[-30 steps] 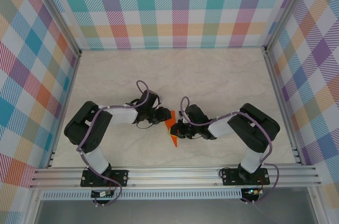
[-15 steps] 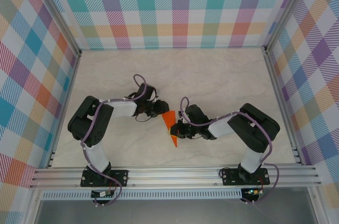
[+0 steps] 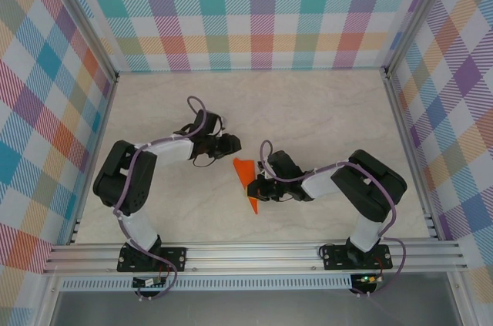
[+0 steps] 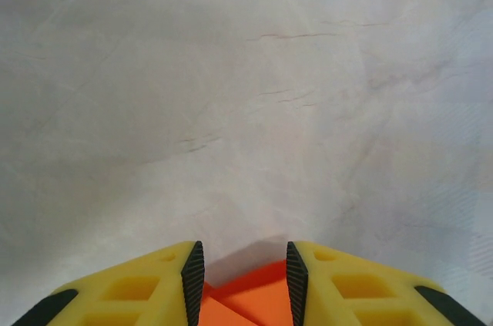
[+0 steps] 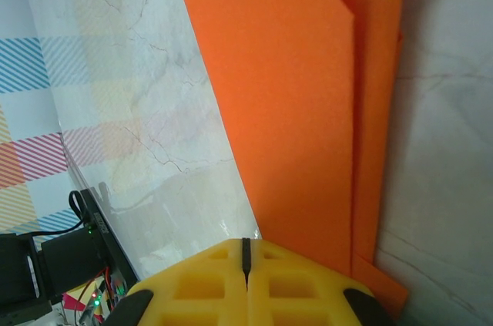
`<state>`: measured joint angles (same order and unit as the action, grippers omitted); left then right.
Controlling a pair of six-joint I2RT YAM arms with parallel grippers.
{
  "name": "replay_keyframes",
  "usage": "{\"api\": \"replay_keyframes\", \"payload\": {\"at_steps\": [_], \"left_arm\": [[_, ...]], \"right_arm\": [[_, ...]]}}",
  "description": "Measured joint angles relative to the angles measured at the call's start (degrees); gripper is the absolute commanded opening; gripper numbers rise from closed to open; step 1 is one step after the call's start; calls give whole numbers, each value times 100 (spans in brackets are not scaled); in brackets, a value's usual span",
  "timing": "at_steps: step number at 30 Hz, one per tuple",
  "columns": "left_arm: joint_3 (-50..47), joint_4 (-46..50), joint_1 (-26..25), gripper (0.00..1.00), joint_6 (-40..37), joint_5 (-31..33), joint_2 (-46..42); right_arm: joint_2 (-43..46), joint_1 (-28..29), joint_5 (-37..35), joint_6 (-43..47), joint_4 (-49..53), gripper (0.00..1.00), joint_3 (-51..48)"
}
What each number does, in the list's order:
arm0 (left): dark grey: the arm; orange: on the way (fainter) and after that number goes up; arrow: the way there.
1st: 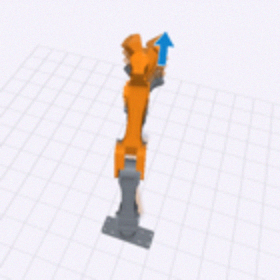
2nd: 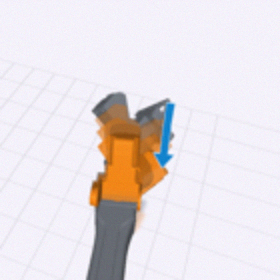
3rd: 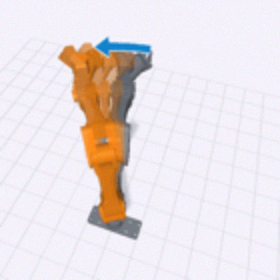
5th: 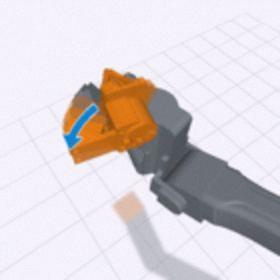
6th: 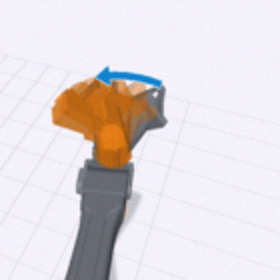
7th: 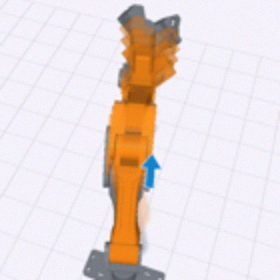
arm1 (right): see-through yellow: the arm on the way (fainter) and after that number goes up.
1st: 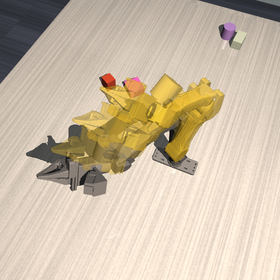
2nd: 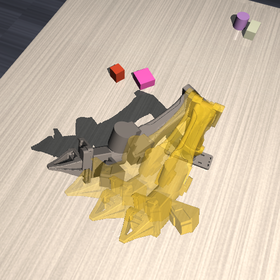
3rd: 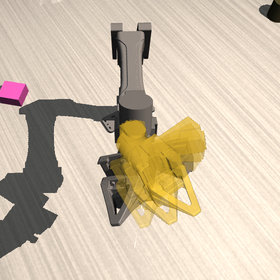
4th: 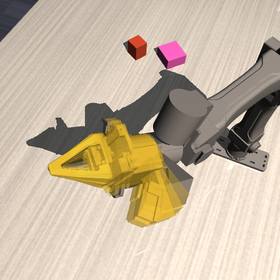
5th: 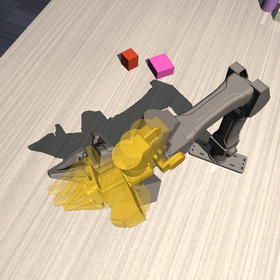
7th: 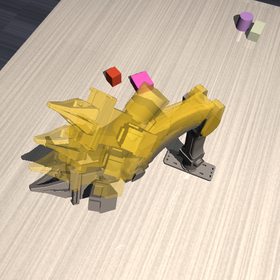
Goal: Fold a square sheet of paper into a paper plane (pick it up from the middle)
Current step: Fold the wing for the fifth time at the center of the table.
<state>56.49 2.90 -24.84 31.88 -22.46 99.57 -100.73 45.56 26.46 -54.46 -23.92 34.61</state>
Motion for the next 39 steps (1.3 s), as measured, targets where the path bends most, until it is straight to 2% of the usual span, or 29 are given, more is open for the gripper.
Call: {"api": "replay_keyframes", "payload": {"at_steps": [4, 8, 13, 19, 27, 39], "left_arm": [[-363, -44, -74, 34, 50, -87, -828], [-739, -166, -310, 34, 168, -153, -1213], [-1080, -354, -728, 33, 374, -256, -1008], [-1093, -634, -990, 32, 533, -258, -420], [-1086, -710, -1001, 29, 664, -192, -17], [-1086, -739, -1001, 27, 754, -192, 24]], "right_arm": [[-11, 0, 22, 52, 208, 0, 111], [-11, 0, 20, 83, 291, 0, 149], [-4, 0, 15, 101, 334, 0, 162], [0, 0, 13, 101, 339, 0, 164], [55, 9, -4, 96, 361, 2, 162], [577, 98, 109, 186, 1211, 6, 13]]}}
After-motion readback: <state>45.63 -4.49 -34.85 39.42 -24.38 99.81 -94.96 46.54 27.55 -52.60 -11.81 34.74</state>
